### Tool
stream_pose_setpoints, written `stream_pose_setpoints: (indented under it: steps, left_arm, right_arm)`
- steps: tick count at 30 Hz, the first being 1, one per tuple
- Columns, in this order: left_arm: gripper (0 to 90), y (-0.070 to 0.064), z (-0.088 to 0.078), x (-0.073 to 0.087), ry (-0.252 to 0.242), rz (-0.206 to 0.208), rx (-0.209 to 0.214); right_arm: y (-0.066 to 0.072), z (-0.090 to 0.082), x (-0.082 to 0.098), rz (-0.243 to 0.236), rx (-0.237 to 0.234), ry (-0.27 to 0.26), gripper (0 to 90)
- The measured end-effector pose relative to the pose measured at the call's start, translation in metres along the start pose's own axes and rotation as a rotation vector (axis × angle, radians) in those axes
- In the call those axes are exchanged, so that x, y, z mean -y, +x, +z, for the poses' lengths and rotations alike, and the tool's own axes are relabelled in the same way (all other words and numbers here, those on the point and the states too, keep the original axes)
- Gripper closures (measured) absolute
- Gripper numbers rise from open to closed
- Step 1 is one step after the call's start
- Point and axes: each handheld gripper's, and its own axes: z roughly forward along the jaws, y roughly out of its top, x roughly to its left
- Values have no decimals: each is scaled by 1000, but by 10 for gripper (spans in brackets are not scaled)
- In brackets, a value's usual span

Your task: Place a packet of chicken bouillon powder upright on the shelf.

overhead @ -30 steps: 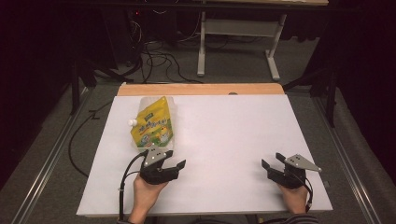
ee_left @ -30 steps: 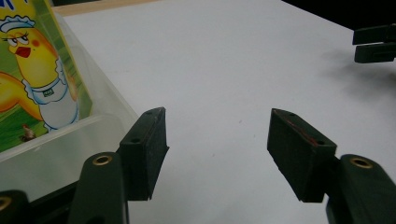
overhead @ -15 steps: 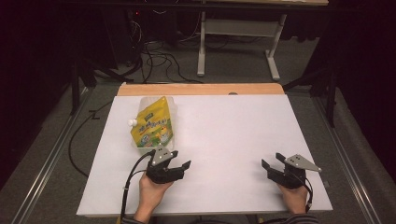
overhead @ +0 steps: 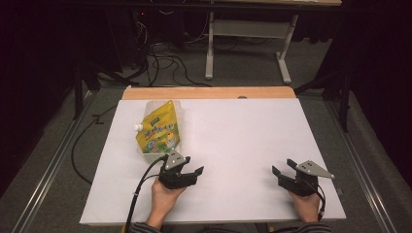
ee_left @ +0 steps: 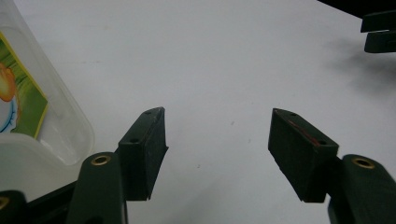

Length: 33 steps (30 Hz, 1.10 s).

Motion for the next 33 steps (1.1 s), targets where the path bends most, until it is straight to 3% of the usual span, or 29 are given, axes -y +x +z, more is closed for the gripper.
stream_pose_setpoints:
  steps: [19,33]
  left_arm:
    - [371,5,22,15,0,12,-29]
    - [358,10,35,23,-26,19,-61]
  right_arm:
    - [0,0,0,-1,1,-1,332]
    - [0,0,0,-2,0,-3,333]
